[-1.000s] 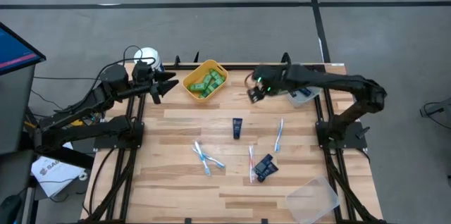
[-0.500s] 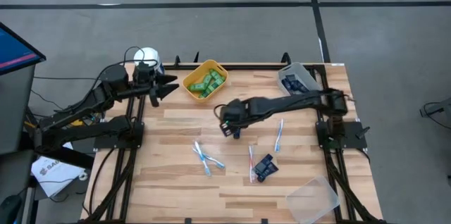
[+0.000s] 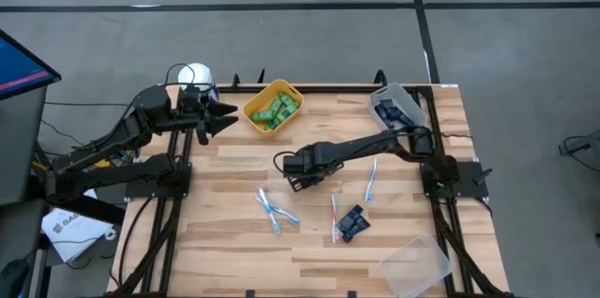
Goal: Pick & Place Travel size toiletries
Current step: Put the blue shave cream into the gray bin
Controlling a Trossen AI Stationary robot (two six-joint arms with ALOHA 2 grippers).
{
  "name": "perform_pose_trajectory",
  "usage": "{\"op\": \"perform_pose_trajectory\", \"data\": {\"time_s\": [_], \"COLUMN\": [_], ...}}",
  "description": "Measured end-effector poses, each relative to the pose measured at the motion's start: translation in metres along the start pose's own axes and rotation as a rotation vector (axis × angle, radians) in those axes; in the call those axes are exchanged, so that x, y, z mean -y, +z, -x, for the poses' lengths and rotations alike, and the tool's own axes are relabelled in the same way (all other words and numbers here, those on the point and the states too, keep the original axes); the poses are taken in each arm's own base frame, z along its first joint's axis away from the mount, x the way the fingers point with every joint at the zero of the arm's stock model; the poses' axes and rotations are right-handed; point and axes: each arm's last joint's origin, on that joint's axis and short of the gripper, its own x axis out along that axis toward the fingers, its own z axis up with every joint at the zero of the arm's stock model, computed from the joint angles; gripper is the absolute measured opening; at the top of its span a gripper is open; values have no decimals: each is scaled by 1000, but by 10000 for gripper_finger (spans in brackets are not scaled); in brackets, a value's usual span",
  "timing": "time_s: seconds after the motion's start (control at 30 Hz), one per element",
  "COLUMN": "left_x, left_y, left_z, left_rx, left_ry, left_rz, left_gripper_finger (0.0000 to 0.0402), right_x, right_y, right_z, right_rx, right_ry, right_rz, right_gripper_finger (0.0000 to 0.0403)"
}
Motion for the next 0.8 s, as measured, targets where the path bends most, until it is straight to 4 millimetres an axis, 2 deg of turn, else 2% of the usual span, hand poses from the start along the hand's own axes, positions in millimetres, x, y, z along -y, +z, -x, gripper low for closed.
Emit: {"op": "perform_pose_trajectory", "data": {"time_s": [0.07,0.2,0.5,0.7,0.8], "left_x": [0,0,0,1,1], "left_y": [0,0,0,0,-1], "left_z": [0,0,0,0,0], "left_rx": [-1,-4,-5,-13,-18], "left_ry": [-2,-9,-9,-27,-36], "left_rz": [5,5,5,5,5], "left_gripper_finger": [232,232,232,232,232], "right_x": [-5,-9,-9,-11,-5], "right_y": [-3,-7,-8,-6,-4], "right_z": [-10,-14,-12,-7,10], "right_rx": [-19,-39,-37,-45,-48], "right_ry": [12,26,30,19,-31], "right_rz": [-3,0,4,57,98], "right_gripper_finger": [240,221,116,116,116]}}
